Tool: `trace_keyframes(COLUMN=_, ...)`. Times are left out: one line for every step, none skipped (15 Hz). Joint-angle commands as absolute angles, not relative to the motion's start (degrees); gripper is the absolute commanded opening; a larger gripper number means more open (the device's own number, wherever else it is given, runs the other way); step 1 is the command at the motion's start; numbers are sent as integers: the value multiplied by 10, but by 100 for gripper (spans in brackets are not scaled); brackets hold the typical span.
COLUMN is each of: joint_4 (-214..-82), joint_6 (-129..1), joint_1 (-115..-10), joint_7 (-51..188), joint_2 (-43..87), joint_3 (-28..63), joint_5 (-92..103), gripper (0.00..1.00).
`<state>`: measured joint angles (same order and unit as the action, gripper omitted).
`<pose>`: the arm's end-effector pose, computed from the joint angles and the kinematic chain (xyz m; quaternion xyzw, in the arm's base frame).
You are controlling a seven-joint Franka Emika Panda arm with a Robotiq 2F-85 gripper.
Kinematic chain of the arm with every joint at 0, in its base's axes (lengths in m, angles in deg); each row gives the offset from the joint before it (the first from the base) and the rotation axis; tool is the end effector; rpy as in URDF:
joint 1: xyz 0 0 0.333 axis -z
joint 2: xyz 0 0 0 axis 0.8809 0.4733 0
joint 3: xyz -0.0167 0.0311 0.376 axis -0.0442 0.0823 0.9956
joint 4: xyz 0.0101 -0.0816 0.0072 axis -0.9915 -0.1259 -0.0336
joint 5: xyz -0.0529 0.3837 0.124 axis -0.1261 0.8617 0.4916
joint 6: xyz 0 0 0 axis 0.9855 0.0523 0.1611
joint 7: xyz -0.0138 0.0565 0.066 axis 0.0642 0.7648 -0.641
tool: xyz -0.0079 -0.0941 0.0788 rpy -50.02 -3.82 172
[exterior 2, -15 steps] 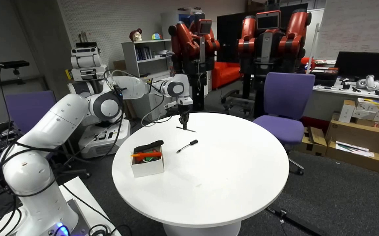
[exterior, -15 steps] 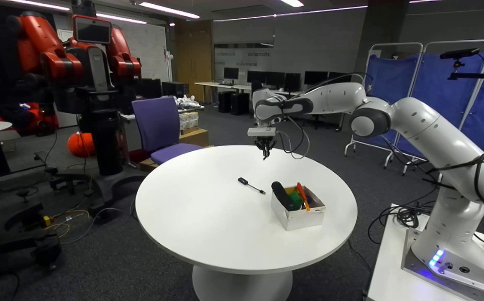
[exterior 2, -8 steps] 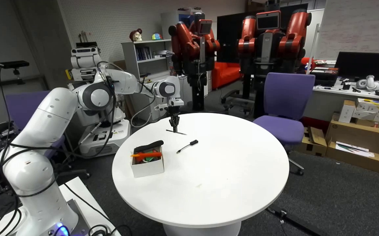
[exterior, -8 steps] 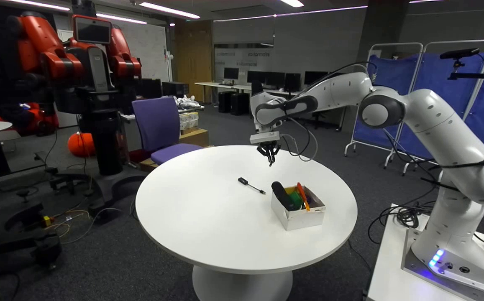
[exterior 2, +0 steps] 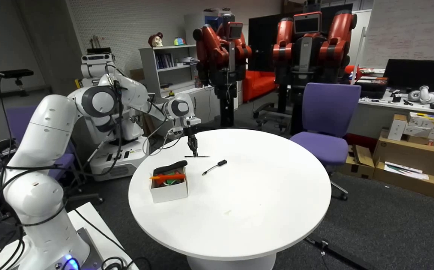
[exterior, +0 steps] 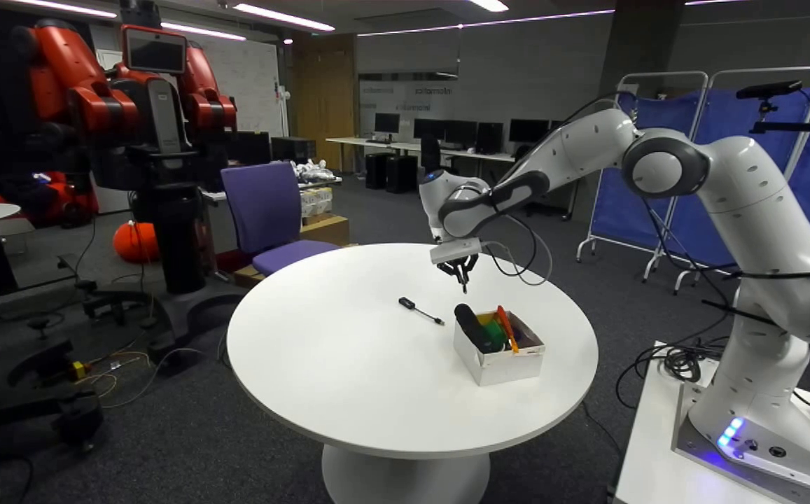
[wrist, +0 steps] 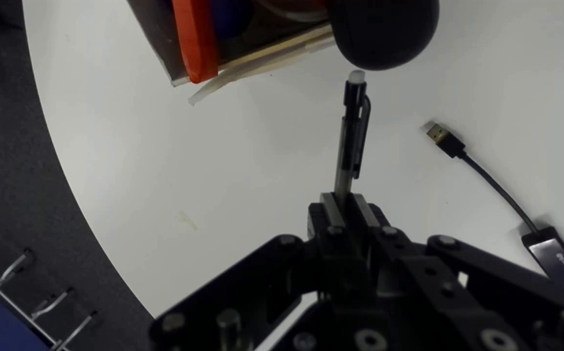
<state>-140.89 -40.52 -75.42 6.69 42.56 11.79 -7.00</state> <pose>0.7355 0.0556 0.3105 0.8756 -0.4415 0.0186 0.1951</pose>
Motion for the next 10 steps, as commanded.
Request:
trace_keyframes(joint_4=-1547, joint_6=-479, joint_1=-770, joint_7=58, joint_2=344, joint_3=131, joint_5=-120, gripper=2)
trace_keyframes(joint_4=-1572, joint_6=-499, joint_1=-773, joint_7=52, joint_2=331, joint_3=135, joint_5=-130, gripper=2)
trace_keyframes(joint_4=-1598, joint_6=-519, joint_1=-775, joint_7=45, joint_2=315, joint_3=139, joint_5=-135, gripper=2)
trace_keyframes(joint_4=-1625, joint_6=-541, joint_1=-773, joint_7=43, joint_2=297, joint_3=145, joint_5=-135, gripper=2)
trace_keyframes(joint_4=-1651, joint_6=-563, joint_1=-771, joint_7=44, joint_2=278, joint_3=151, joint_5=-130, gripper=2)
trace_keyframes(joint_4=-1678, joint_6=-585, joint_1=-767, joint_7=48, joint_2=258, joint_3=158, joint_5=-122, gripper=2)
trace_keyframes(joint_4=-1704, joint_6=-605, joint_1=-764, joint_7=53, joint_2=238, joint_3=165, joint_5=-117, gripper=2)
trace_keyframes(joint_4=-1731, joint_6=-623, joint_1=-762, joint_7=55, joint_2=217, joint_3=170, joint_5=-115, gripper=2)
trace_keyframes(joint_4=-1759, joint_6=-640, joint_1=-762, joint_7=52, joint_2=195, joint_3=173, joint_5=-116, gripper=2)
trace_keyframes(joint_4=-1786, joint_6=-651, joint_1=-761, joint_7=53, joint_2=171, joint_3=177, joint_5=-115, gripper=2)
